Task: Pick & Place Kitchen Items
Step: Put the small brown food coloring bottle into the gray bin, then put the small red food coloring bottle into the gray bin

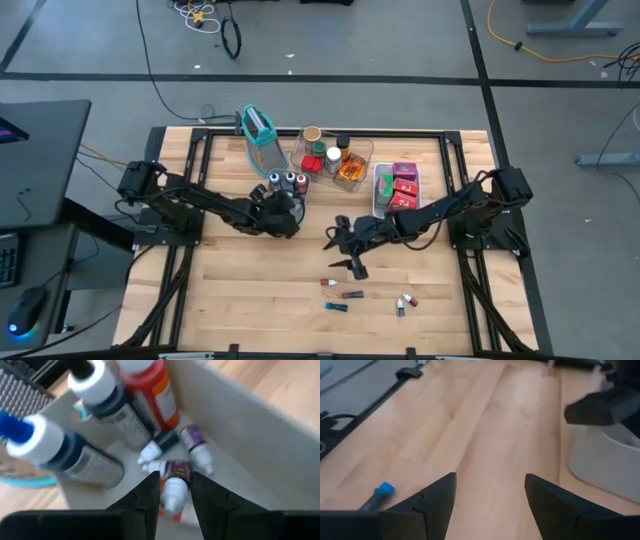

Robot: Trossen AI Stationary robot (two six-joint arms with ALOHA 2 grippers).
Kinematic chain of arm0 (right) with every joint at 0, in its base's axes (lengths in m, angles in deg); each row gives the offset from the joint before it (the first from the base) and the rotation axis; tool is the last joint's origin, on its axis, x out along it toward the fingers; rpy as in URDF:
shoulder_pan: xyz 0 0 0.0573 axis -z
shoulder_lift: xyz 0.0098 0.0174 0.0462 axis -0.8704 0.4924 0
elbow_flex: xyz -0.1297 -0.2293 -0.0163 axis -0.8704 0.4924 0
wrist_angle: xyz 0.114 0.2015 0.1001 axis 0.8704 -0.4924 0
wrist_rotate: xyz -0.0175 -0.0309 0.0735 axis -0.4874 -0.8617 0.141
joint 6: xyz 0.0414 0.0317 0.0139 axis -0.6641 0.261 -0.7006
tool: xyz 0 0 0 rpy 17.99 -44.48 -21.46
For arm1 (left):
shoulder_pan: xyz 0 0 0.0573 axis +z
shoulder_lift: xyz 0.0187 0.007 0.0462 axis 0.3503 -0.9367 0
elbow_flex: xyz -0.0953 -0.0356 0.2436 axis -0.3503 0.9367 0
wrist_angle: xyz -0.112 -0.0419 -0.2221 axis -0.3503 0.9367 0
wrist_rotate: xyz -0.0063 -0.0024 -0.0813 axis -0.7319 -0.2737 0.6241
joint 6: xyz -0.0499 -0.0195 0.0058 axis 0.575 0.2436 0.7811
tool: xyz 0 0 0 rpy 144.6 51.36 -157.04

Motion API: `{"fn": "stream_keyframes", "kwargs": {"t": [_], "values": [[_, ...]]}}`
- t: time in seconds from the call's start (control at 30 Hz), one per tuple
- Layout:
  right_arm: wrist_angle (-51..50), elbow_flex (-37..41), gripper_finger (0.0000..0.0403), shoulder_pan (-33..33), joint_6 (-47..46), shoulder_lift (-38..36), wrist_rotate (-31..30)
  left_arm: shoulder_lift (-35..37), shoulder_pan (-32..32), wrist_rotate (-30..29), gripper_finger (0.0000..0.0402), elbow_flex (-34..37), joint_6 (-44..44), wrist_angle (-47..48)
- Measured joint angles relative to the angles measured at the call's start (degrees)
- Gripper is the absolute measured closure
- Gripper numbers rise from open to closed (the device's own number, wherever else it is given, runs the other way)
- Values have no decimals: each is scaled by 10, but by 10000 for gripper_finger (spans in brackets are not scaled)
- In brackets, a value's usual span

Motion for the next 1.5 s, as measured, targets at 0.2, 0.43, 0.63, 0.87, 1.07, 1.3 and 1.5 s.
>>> {"fn": "stream_keyframes", "kwargs": {"t": [0.2, 0.43, 0.63, 0.87, 1.07, 1.3, 1.5], "values": [[13, 0, 156, -15, 13, 0, 0, 0, 0, -4, 250, 0, 0, 3], [13, 0, 156, -17, 13, 0, 0, 10, -1, -38, 233, -20, -6, 22], [11, 0, 156, -17, -10, 0, 0, 60, -35, -42, 238, -65, -48, 36], [9, 0, 156, -33, -29, 2, 9, 114, -102, -79, 239, -76, -106, 5], [30, 0, 156, -68, -31, 2, -1, 136, -126, -124, 241, -76, -120, 3], [33, 0, 156, -114, -36, 2, -80, 136, -124, -145, 241, -76, -126, 3], [50, 0, 156, -132, -97, 31, -126, 136, -123, -153, 239, -76, -132, -8]]}}
